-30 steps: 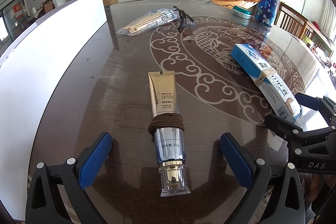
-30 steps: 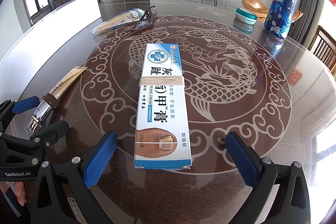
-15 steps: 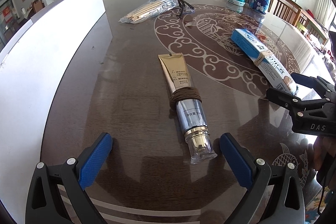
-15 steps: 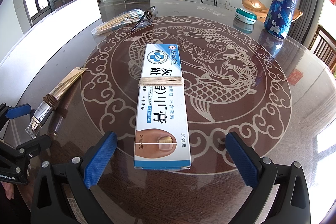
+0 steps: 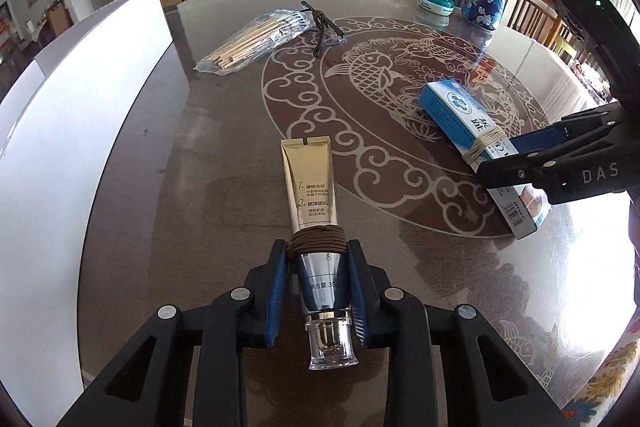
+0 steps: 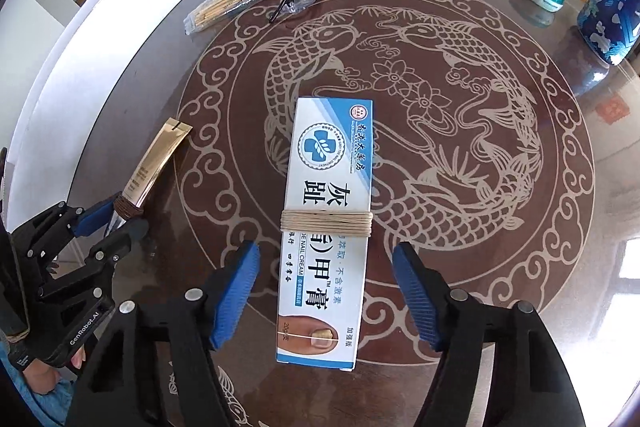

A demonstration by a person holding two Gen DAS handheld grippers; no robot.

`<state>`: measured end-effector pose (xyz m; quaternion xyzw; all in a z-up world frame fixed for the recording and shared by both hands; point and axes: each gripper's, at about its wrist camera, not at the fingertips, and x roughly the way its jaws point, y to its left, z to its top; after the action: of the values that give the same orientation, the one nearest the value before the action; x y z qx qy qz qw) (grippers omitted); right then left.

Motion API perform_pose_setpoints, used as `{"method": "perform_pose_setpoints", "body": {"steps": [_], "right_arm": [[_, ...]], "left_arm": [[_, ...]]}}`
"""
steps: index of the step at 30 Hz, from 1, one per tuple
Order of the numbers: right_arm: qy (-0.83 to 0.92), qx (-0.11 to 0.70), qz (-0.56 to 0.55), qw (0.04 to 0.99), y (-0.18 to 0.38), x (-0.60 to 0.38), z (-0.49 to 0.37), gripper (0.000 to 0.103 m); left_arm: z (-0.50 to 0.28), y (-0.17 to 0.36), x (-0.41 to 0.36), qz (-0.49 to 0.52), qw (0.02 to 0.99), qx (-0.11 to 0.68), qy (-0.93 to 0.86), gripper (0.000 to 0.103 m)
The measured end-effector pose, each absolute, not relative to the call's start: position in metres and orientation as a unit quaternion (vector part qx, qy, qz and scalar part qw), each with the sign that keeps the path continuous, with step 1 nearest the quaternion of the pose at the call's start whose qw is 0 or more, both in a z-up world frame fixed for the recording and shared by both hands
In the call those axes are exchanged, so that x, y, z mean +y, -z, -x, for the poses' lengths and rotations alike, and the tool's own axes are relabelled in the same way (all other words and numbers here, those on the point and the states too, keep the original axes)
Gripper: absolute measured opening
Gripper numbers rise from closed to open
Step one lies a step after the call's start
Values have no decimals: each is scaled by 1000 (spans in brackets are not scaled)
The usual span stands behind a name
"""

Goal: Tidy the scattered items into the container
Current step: 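Carry the gold tube with the left gripper while the right gripper carries the ointment box toward the white box, then lower both items into the white box and open both grippers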

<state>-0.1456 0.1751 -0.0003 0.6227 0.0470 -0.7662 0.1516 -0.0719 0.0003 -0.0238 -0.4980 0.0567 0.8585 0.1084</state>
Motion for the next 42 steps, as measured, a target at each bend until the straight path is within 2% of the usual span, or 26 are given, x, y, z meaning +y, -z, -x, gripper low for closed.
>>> {"method": "perform_pose_setpoints", "body": {"steps": [1,15,23,29,35,42], "right_arm": [[768,60,-620,151,0,172,143,41],[798,56,-569,192,-66,144,117,41],[810,63,-518,267,-132,34,122,41],[808,58,-469,351,-172,-89,106,41],[781,53,-463,415,-153,-192,86,42],[758,92,-502,406,-86,-254,73,42]], "left_arm": [[69,21,0,495,109,58,-860,29],[40,-50,-62,440,108,13,-891,28],[34,-107,-191,410,22,-27,-912,28],[29,-101,-299,425,-61,-73,-900,28],[23,-70,-353,443,-107,-110,-883,28],[16,-35,-370,475,-128,-132,-860,30]]}}
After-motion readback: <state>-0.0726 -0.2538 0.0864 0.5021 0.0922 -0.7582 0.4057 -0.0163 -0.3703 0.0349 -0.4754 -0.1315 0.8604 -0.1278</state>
